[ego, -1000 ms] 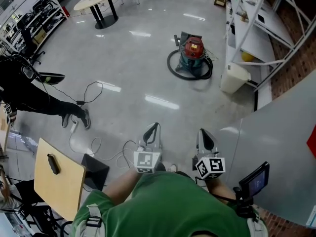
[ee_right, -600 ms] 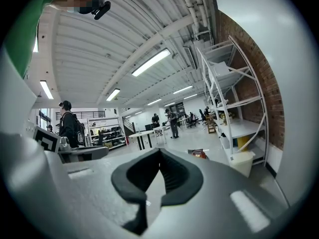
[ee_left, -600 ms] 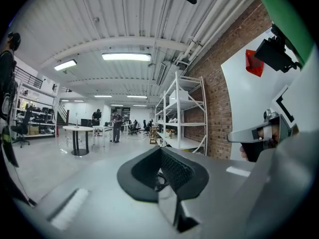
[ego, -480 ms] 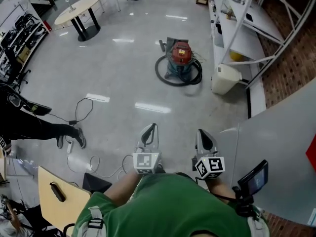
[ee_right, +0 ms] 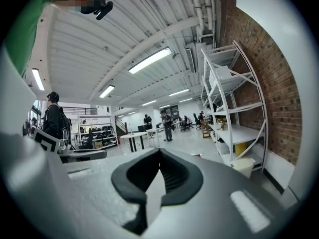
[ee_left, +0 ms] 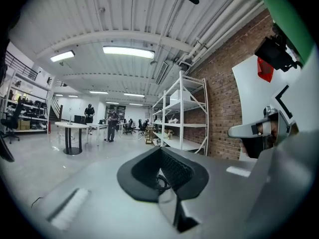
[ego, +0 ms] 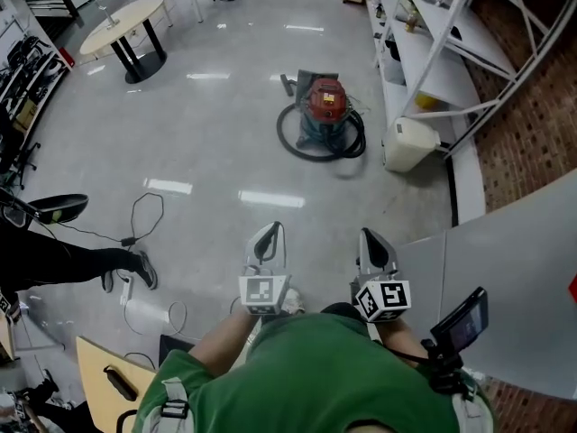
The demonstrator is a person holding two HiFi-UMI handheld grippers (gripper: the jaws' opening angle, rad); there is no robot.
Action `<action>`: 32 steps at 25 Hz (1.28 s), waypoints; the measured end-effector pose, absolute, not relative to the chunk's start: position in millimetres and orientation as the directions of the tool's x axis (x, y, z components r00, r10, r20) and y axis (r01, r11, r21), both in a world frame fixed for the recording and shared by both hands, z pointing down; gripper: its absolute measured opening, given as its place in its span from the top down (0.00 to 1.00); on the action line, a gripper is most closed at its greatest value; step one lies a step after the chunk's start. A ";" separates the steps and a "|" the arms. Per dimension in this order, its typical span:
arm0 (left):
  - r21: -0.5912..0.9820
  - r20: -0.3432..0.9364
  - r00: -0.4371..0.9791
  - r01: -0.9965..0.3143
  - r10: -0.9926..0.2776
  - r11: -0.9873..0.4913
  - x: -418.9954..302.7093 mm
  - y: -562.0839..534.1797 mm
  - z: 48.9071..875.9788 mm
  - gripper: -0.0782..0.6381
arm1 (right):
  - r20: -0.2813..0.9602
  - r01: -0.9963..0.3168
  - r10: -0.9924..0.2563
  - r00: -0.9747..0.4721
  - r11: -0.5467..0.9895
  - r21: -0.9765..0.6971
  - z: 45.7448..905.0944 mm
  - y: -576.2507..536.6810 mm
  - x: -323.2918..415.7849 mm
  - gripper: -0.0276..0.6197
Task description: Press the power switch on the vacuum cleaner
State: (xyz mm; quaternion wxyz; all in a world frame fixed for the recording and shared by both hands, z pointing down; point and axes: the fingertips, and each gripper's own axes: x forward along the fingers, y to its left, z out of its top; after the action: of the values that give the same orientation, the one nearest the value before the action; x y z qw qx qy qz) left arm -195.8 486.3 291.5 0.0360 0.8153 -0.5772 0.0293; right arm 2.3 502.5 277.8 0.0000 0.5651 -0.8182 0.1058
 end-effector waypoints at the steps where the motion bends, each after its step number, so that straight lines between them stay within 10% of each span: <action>1: 0.026 0.092 0.334 -0.943 -0.938 -0.333 -199.7 481.6 295.3 0.88 | 0.122 -0.927 -0.927 -0.356 0.334 -0.171 277.6 497.8 -0.6 0.95; 32: 0.010 0.137 0.281 -0.959 -0.950 -0.282 -118.3 298.1 286.8 0.88 | 0.105 -0.899 -0.903 -0.416 0.390 -0.201 282.6 287.4 84.1 0.95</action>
State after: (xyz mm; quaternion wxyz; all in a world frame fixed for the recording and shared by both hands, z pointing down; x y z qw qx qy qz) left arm -118.3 298.1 286.8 0.0450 0.7990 -0.5973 0.0519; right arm 84.1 287.4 282.6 -0.0104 0.5405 -0.8336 0.1136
